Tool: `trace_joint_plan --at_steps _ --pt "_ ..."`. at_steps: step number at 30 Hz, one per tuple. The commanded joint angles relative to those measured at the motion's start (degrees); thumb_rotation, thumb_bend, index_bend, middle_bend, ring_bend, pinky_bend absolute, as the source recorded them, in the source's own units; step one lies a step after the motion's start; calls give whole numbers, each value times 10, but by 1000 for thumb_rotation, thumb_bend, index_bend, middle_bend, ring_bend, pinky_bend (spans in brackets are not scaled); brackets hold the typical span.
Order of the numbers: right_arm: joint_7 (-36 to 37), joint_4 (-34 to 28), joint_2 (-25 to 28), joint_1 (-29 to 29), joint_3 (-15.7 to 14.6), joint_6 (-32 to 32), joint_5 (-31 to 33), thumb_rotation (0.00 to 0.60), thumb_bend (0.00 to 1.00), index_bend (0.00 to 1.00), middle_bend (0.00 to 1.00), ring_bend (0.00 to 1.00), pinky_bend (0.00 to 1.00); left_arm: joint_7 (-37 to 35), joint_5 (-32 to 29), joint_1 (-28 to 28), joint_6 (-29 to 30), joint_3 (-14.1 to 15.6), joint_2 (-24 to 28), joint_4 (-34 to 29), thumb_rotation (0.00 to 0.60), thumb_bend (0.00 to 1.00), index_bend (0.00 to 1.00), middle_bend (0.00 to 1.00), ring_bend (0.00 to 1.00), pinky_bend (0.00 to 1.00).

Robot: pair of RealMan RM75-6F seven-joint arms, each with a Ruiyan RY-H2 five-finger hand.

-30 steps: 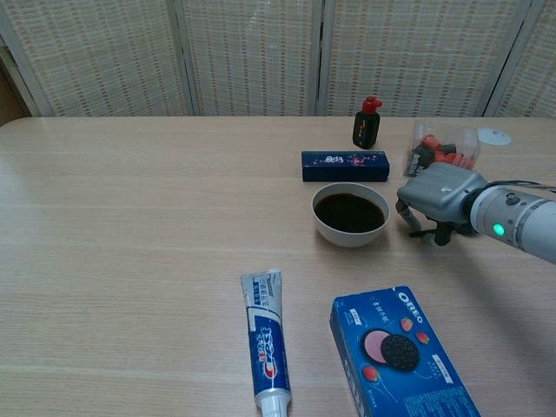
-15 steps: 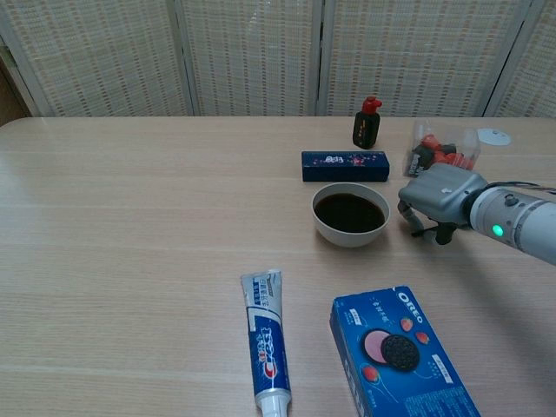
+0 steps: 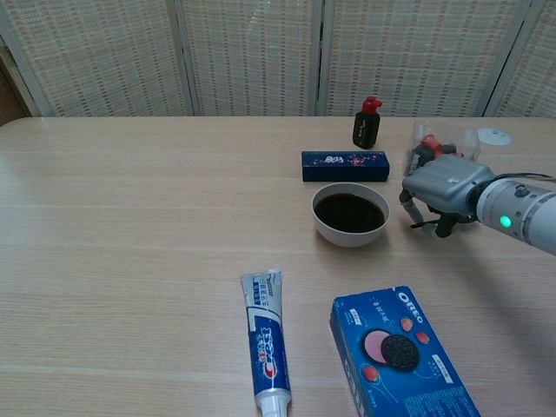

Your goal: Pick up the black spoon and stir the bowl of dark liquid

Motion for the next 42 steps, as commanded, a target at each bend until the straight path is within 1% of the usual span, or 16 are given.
trace_joint_plan --at_steps 1,4,9,12,16,22,28,32,35,42 --pt "26 -36 28 -8 9 23 -15 600 488 652 1000 1000 1000 1 1 -1 0 -1 1 -2 600 260 0 0 0 0" --pt "55 -76 57 -15 18 45 -31 600 491 659 1000 1000 1000 5 2 -2 0 -1 2 -5 600 261 0 0 0 0" --pt "131 -147 104 -27 42 80 -63 600 493 672 1000 1000 1000 12 3 -4 -2 -3 4 -12 600 260 0 0 0 0" --pt "190 -177 118 -31 56 92 -80 600 494 682 1000 1000 1000 17 4 -6 -3 -3 5 -16 600 260 0 0 0 0" --pt "268 -191 121 -30 72 93 -97 600 494 684 1000 1000 1000 21 4 -6 -2 -3 6 -21 600 260 0 0 0 0" --pt "374 -183 103 -18 90 69 -105 600 493 684 1000 1000 1000 23 1 -4 -2 -3 8 -23 600 260 0 0 0 0" --pt "477 -155 67 -2 111 42 -99 600 494 694 1000 1000 1000 22 -2 -3 -3 -2 7 -21 600 260 0 0 0 0" --pt "539 -127 41 9 117 17 -94 600 493 703 1000 1000 1000 20 -2 -1 0 -2 8 -19 600 261 0 0 0 0" --pt "574 -108 25 16 118 0 -94 600 493 703 1000 1000 1000 19 -5 1 -1 -1 8 -18 600 260 0 0 0 0" --pt "636 -55 -12 25 119 -14 -101 600 497 711 1000 1000 1000 15 -6 3 1 -1 9 -14 600 261 0 0 0 0"
